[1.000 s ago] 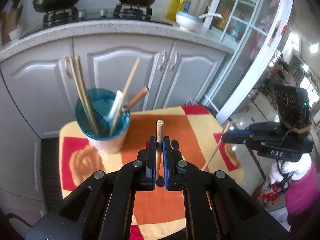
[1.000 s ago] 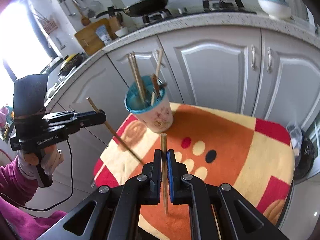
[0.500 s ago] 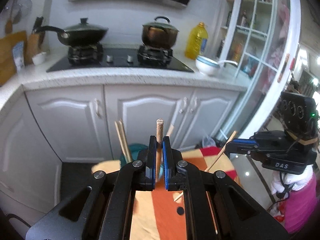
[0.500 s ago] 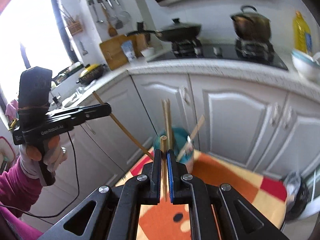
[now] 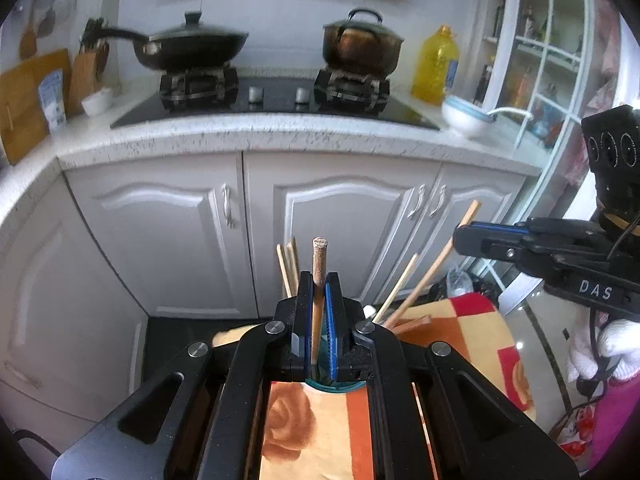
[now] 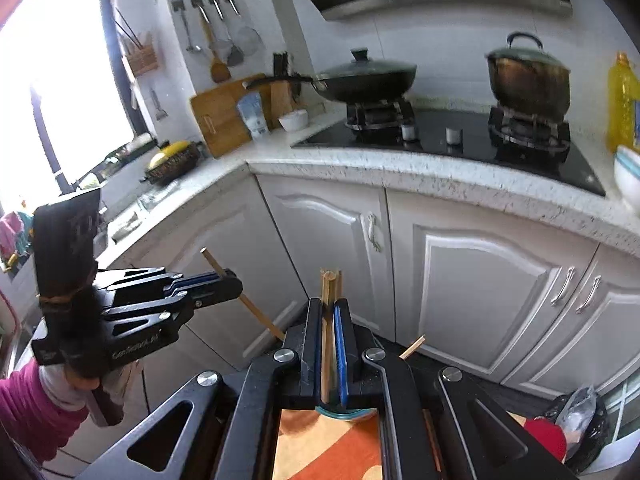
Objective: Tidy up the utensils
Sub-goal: 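Carry both chopsticks to the cup with both tools and insert them, then open both tools to release the chopsticks and pull back from the cup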
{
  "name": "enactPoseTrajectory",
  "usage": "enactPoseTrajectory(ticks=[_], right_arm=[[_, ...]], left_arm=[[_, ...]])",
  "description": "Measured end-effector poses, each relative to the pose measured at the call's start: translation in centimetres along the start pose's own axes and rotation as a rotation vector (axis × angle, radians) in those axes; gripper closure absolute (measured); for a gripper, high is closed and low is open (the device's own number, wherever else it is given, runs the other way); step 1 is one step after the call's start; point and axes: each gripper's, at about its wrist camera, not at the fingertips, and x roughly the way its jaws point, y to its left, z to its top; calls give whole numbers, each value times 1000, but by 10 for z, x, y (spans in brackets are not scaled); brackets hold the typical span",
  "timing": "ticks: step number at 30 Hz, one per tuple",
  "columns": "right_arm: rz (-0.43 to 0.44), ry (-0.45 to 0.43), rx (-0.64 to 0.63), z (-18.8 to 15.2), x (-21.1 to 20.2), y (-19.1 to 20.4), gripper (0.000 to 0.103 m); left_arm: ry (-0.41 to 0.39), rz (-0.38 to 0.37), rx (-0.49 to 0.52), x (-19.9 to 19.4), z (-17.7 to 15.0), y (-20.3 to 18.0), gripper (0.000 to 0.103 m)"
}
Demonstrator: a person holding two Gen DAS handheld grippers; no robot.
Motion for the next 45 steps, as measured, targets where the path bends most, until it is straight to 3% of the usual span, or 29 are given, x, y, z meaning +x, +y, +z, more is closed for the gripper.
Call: enactPoseTrajectory(ticks=[11,19,20,21,22,23,28,32,45], right_arm=[[2,151,79,-42,69,-34,98],[-28,218,111,-58,90,-48,98],[-29,217,119,-58,89,-49,96],[-34,214,118,-57,87,-50,83],[-48,209,113,-56,84,-50,62],[-58,201,109,-55,80,-50,59],[-83,192,94,-54,66,-48,59],[-79,164,110,-56,50,-47,59],[-129,98,121,-75,28,-23,59]], left_arm=[[86,13,-22,52,-23,-2,99],[86,13,-34,56,-25,-8,99],[86,11,-38,56,-25,-8,99],[83,9,-44,55,-25,-7,98],[82,5,-46,54,-24,-8,98],[80,3,-47,53,-24,-8,97],[64,3,-51,45,-24,-10,87],[42,28,-48,36,-28,-13,73],[-3,118,-33,15,-50,-30,72]])
